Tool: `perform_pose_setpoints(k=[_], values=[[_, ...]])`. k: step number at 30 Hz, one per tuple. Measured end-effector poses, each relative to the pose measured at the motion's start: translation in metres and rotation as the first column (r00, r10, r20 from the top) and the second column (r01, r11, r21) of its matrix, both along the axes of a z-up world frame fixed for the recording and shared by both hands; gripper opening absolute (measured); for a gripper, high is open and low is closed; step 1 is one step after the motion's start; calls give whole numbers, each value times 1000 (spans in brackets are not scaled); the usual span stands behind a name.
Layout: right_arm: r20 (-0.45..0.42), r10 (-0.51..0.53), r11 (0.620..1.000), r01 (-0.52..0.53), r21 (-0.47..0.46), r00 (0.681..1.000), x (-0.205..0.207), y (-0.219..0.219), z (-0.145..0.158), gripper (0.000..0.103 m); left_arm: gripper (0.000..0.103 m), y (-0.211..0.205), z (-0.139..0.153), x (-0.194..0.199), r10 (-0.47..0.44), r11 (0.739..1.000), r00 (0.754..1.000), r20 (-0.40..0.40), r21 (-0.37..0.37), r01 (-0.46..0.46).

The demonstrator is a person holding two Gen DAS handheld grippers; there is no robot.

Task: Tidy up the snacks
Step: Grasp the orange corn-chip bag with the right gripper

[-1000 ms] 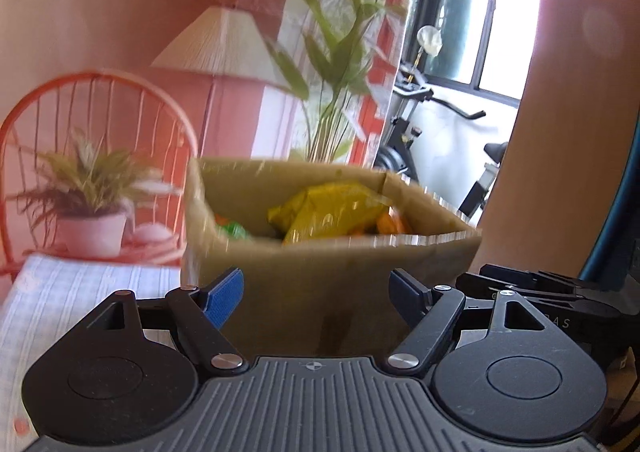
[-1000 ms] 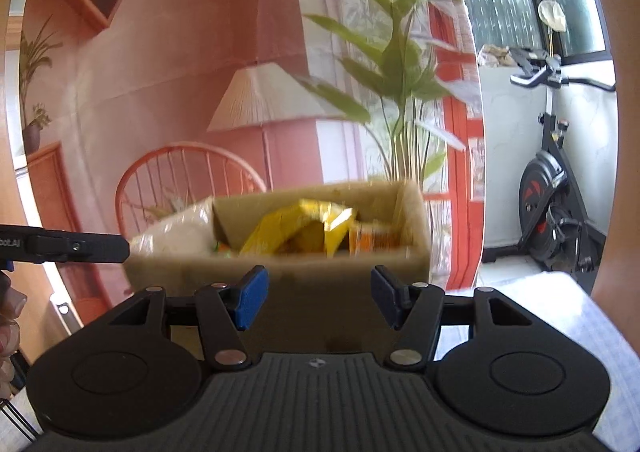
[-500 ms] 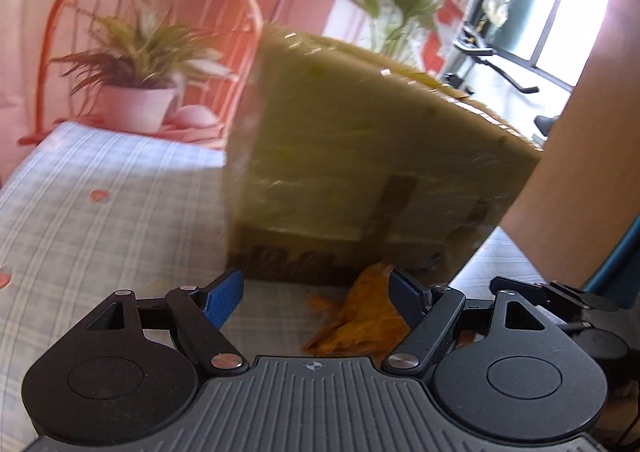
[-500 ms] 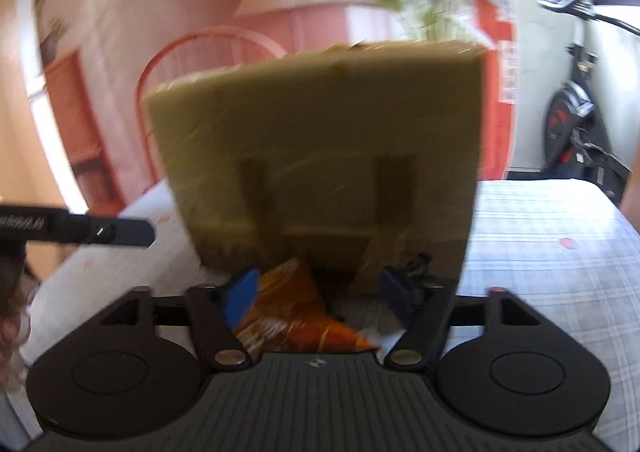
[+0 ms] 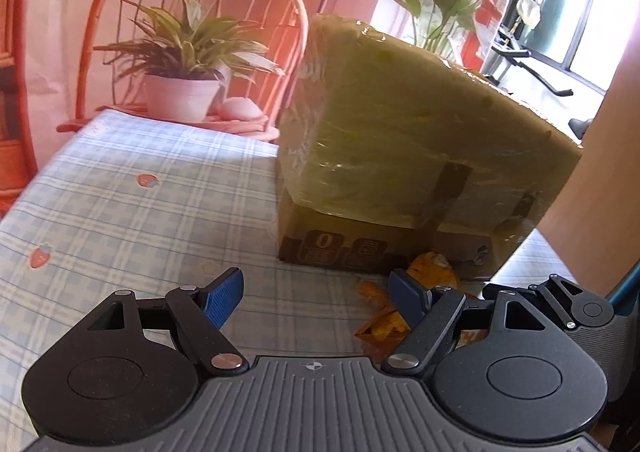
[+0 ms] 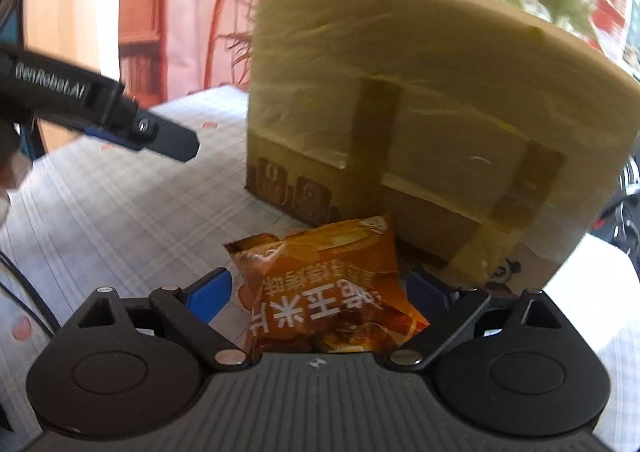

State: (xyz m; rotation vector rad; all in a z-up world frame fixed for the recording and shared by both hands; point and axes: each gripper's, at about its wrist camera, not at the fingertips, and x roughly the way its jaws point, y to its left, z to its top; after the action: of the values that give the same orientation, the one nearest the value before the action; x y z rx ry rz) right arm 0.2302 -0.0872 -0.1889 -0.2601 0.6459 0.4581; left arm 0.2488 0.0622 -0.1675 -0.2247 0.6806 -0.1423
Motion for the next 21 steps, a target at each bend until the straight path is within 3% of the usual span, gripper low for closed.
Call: perform_pose_setpoints(k=[9,16,21], values=[[-32,-10,999,8,-45,999,7,4,-16,96,90,-2,3,-3,36,997,999,10,61,-36],[-33,-53,999,53,7,998,3,-11,-12,75,90,-5,5,-6,50,994,999,21,101,-52],[-42,-86,992,90,90,995,-5,-27,-5,71,90,-4,6,-12,54,993,997,51,105,-59]])
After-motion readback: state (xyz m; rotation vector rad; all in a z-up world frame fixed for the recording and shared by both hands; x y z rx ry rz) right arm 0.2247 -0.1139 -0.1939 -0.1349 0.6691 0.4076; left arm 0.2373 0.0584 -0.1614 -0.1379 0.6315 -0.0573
